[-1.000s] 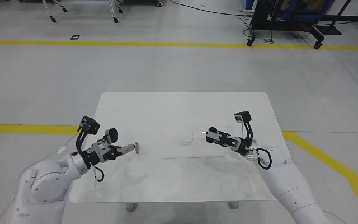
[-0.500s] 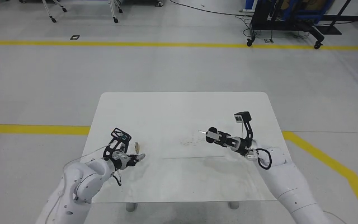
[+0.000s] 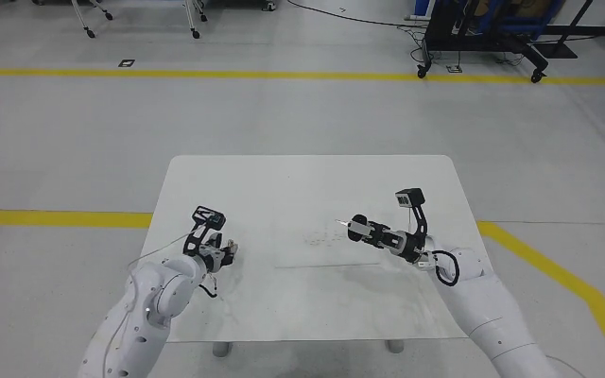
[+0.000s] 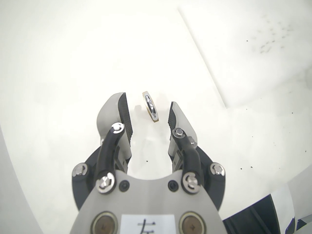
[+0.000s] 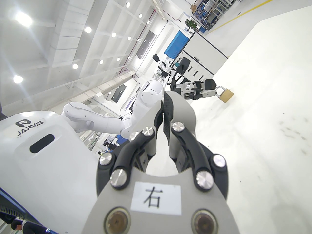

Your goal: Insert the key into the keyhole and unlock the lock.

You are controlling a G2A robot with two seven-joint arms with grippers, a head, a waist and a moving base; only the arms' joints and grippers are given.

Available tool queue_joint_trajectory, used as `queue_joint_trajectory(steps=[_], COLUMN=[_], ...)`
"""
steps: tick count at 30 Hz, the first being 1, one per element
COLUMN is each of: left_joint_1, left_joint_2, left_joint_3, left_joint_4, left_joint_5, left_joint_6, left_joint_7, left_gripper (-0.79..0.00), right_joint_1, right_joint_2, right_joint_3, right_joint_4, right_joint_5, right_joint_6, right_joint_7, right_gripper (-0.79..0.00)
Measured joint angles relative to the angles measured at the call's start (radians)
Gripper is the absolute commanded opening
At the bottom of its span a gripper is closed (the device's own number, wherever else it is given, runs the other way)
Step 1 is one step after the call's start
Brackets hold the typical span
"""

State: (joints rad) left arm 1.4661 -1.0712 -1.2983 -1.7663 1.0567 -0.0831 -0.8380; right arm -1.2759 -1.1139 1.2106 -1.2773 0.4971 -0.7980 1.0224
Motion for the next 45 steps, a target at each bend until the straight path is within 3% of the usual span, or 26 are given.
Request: queue_joint_trajectory(steps=[6,14,17,18,19,41,45], left_joint_1=[-0.030,-0.050,-0.056,-0.058,-0.060,-0.058,-0.041], left_joint_2=[-0.006,-0.012,-0.015,-0.016,-0.017,-0.020,-0.020], left_joint_3=[0.033,0.055,0.060,0.062,0.064,0.084,0.061], left_joint_4=[0.027,0.054,0.061,0.062,0.063,0.067,0.038], left_joint_5=[0.024,0.040,0.043,0.043,0.042,0.158,0.111], left_joint_6=[0.026,0.045,0.059,0.063,0.068,0.034,-0.010], left_joint_7=[-0.026,-0.015,-0.010,-0.008,-0.006,0.049,0.143], left_gripper=[-0.551,-0.588,-0.674,-0.763,-0.785,-0.785,-0.785], right_joint_1=[0.000,0.000,0.000,0.000,0.000,0.000,0.000], right_joint_2=[0.000,0.000,0.000,0.000,0.000,0.000,0.000], right_joint_3=[0.000,0.000,0.000,0.000,0.000,0.000,0.000], right_joint_4=[0.000,0.000,0.000,0.000,0.000,0.000,0.000], right_joint_5=[0.000,0.000,0.000,0.000,0.000,0.000,0.000], right_joint_6=[0.000,0.000,0.000,0.000,0.000,0.000,0.000], right_joint_7=[0.000,0.000,0.000,0.000,0.000,0.000,0.000], right_gripper=[-0.785,-0.785,-0.785,-0.785,-0.785,-0.785,-0.785])
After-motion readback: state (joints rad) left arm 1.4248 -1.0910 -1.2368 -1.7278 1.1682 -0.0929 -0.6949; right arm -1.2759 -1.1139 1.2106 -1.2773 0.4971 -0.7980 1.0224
